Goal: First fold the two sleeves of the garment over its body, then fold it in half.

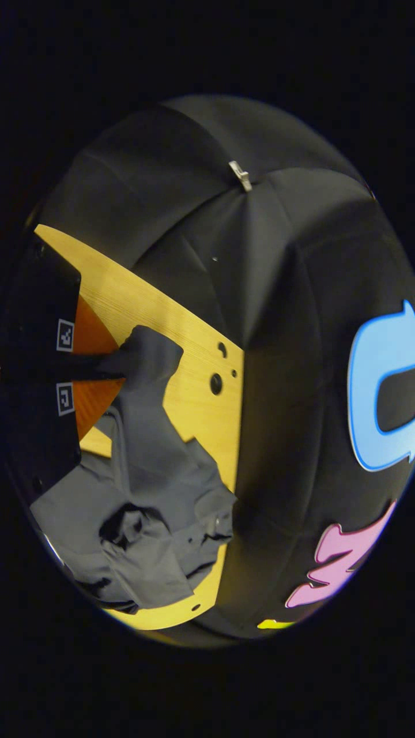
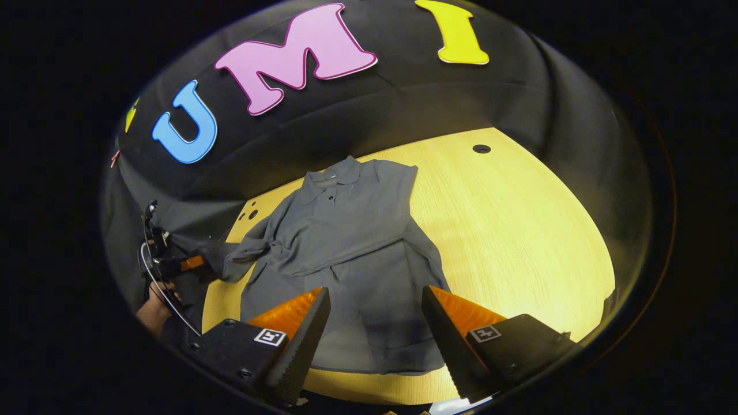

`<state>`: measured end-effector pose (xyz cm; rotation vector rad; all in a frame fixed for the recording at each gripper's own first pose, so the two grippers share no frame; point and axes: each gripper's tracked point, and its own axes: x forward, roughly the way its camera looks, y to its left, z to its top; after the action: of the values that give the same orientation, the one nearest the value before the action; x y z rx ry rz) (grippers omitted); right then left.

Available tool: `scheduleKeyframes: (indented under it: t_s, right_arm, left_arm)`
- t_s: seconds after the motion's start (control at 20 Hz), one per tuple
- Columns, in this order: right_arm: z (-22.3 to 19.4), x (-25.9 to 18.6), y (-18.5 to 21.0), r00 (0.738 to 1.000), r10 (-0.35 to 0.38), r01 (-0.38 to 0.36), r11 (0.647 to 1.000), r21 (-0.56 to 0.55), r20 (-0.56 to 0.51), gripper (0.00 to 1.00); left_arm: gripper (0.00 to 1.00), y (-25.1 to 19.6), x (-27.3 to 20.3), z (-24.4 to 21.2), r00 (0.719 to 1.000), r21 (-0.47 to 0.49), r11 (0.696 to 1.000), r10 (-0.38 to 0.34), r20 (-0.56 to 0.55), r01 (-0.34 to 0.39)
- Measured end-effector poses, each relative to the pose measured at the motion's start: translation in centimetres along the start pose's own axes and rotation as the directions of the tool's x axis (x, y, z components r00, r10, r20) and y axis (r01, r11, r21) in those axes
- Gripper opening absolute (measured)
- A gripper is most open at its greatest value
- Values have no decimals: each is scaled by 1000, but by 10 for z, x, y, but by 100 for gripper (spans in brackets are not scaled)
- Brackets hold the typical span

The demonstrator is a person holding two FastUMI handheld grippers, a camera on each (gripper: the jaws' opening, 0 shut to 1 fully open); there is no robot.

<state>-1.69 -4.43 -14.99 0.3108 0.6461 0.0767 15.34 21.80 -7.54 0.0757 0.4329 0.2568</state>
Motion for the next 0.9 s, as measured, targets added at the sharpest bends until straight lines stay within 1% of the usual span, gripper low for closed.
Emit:
scheduleKeyframes:
  t_s: [0.15,0.3,0.35,0.5,0.6,0.7,0.8,0.9]
  right_arm:
    - [0,1,-9,1000,1,-1,1000,6,4,99]
    - [-4,-2,-25,1000,-26,26,1000,-11,5,99]
    - [-5,-3,-28,1000,-25,25,1000,-4,1,99]
    - [-8,-7,-39,1000,-29,29,999,26,1,99]
    - [-12,-10,-49,999,-39,39,999,38,-1,99]
    - [-15,-14,-60,999,-52,53,997,47,-9,99]
    - [-14,-17,-71,998,-61,61,997,51,-10,99]
    - [-12,-20,-82,998,-69,69,996,52,-10,99]
  left_arm:
    - [5,-37,-10,38,996,23,998,-60,59,58]
    - [5,-91,-16,67,985,57,989,-138,101,133]
    - [5,-112,-17,75,979,76,984,-170,113,163]
    - [5,-176,-20,87,958,128,963,-255,131,239]
    - [5,-214,-20,88,950,168,948,-290,120,268]
    - [5,-255,-25,89,935,210,928,-337,110,309]
    - [5,-296,-30,90,913,217,905,-395,102,367]
    - [5,-333,-35,89,889,202,883,-448,92,424]
